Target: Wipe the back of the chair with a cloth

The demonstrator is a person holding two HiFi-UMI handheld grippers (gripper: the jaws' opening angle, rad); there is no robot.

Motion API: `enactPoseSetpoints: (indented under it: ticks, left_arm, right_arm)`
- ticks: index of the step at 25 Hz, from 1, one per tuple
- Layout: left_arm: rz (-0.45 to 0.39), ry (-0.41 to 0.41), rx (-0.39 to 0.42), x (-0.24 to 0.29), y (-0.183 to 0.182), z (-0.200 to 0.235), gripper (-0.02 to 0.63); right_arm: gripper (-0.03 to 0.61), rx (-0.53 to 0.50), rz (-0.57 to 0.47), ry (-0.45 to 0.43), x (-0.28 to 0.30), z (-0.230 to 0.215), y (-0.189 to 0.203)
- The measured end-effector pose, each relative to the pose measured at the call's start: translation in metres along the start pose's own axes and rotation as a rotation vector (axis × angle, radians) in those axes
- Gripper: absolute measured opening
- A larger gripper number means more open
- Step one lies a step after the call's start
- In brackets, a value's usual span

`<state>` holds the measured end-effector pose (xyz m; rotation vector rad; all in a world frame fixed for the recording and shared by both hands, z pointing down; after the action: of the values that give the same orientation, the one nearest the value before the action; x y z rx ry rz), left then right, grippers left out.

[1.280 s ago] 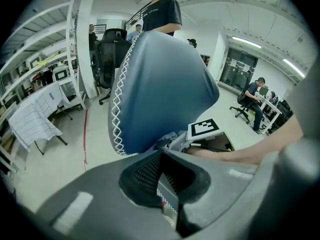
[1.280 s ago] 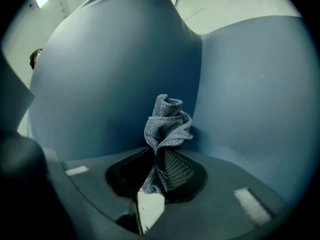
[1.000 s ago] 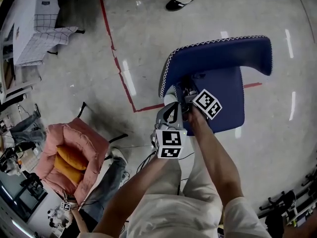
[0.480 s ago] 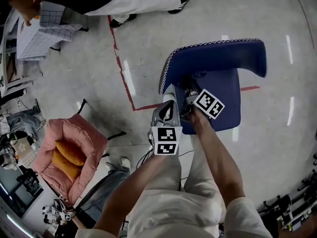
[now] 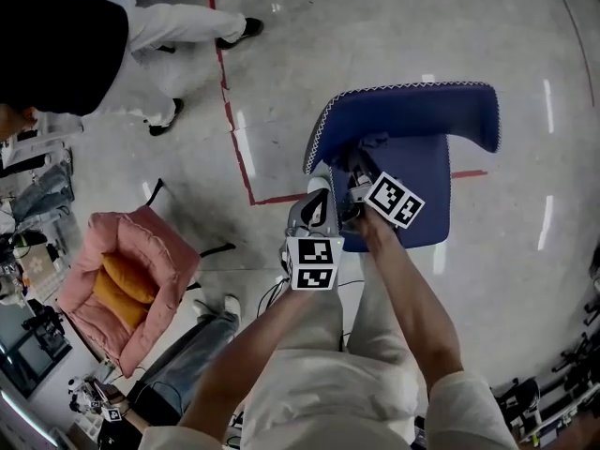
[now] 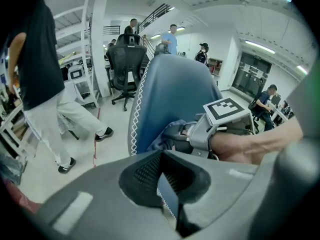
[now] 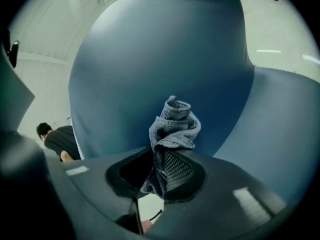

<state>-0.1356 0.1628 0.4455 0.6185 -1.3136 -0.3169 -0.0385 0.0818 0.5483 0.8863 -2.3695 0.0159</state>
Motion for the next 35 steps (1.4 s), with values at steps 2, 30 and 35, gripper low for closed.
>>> enactPoseSetpoints:
  ticks: [2, 30, 35]
  left_arm:
    - [-0.001, -0.006, 0.001, 0.0, -0.005, 0.001, 0.0]
    - [-0.043, -0.047, 0.03, -0.065, -0.044, -0.007, 0.0]
    - [-0.054, -0.038, 0.035, -0.071, -0.051, -0.008, 0.0]
  right_arm:
    - [0.084, 0.017, 0.001, -0.017, -0.001, 0.008, -0.005]
    - [0.084, 0.076, 0.003, -0.077, -0.04, 0.097, -0.045]
    - [0.083, 0.079, -0.004, -0.097, -0.046, 0.113, -0.054]
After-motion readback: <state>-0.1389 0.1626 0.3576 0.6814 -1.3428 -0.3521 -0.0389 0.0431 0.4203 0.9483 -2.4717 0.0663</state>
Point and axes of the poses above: the fingertips, and each gripper's own axes: x forward along the fingers, z to its left, y out of its underside, the point moved 6 cm from there along -x, backward along the fingers, and after that the axes turned 3 degrees about y, right-handed, at the moved point
